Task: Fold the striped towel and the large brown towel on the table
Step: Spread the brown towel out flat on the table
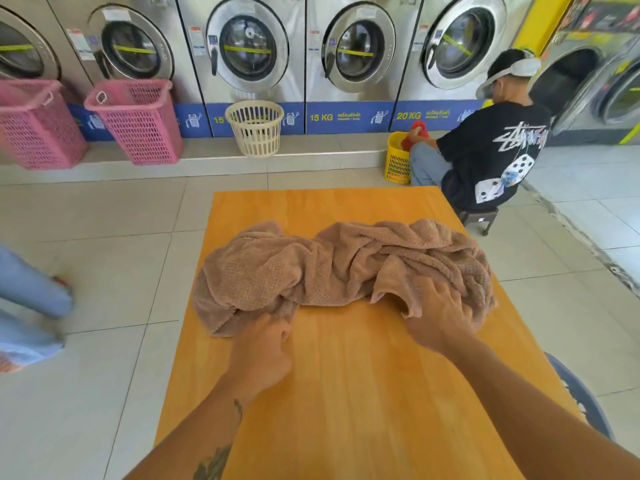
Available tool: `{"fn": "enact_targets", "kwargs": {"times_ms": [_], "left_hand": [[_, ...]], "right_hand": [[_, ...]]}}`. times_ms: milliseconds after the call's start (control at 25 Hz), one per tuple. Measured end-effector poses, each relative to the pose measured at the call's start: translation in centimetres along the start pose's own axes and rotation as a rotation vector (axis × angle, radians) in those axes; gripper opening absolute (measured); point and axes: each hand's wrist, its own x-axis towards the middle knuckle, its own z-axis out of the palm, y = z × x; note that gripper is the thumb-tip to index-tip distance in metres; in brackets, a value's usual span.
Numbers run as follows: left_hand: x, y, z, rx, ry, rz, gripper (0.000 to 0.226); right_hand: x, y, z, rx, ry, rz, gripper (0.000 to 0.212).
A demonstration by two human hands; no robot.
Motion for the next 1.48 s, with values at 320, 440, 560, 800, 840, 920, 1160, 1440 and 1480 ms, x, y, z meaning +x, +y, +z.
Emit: {"fn": "enact_targets", "kwargs": {"times_ms": [320, 440, 560, 800, 840, 920, 1160, 1440, 1480], "left_hand": [[-1.2, 1.2, -2.1, -0.216, -0.101, 0.211, 0.031], [-0.7, 2.5, -2.0, -0.253, -0.047, 0.214, 0.034], [-0.1, 5.3, -1.3, -0.331, -0.056, 0.202, 0.051], [2.2, 10.0, 1.7, -0.394, 0.203, 0.264, 0.051], [2.4, 10.4, 1.7, -0.447, 0.324, 0.239, 0.039], [2.9, 10.8, 1.0, -0.529, 0.462, 0.196, 0.035], [3.6, 7.5, -1.1, -0.304, 0.396, 0.238, 0.026], [-0.3, 0.7, -2.7, -0.109, 0.267, 0.241, 0.014], [-0.7, -0.2, -3.1, -0.07, 0.277, 0.19, 0.015]], "right_hand": [[0.8, -4.8, 1.3, 0.148, 0.025, 0.004, 0.024], [-0.7, -6.7, -2.0, 0.59, -0.162, -0.191, 0.028], [-3.3, -7.0, -4.9, 0.564, -0.153, -0.365, 0.024], [-8.8, -5.3, -9.3, 0.602, -0.225, -0.518, 0.012], [-9.0, -4.9, -10.0, 0.575, -0.222, -0.529, 0.01], [-9.2, -3.9, -11.0, 0.498, -0.217, -0.519, 0.009], [-7.5, -2.5, -10.0, 0.262, 0.069, -0.414, 0.011], [-4.3, -2.9, -6.7, 0.131, 0.248, -0.316, 0.025], [-3.9, -3.5, -6.8, 0.154, 0.275, -0.322, 0.025]]}}
